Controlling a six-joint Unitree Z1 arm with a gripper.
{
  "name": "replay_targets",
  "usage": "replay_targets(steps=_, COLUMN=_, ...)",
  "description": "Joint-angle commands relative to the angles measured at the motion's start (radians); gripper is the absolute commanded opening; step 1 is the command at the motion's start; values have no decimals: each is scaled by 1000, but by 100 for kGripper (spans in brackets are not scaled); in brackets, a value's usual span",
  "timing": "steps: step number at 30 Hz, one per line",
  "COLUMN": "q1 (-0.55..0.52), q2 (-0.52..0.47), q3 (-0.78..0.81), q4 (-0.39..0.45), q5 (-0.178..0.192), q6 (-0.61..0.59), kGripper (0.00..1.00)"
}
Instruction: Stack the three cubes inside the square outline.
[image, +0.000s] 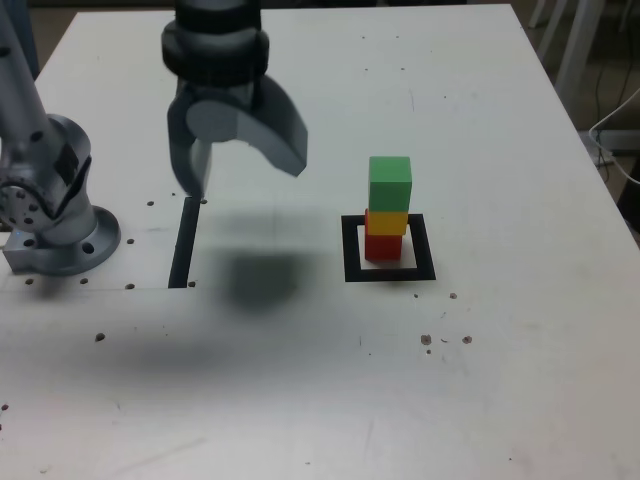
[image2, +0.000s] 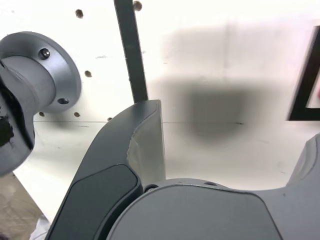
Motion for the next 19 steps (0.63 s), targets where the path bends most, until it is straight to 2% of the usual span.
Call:
replay_targets(steps=1, q1=-3, q2=-8, q3=45, q4=-40, q5=-16, q6=5, kGripper=99)
replay_targets(steps=7, q1=-19, q2=-12, q3=143, q4=-139, q5=-45, q6=11, kGripper=100)
replay_targets(steps=19, q1=-31, q2=-40, q3=277, q4=-248, q5=-40, q6=3, kGripper=100)
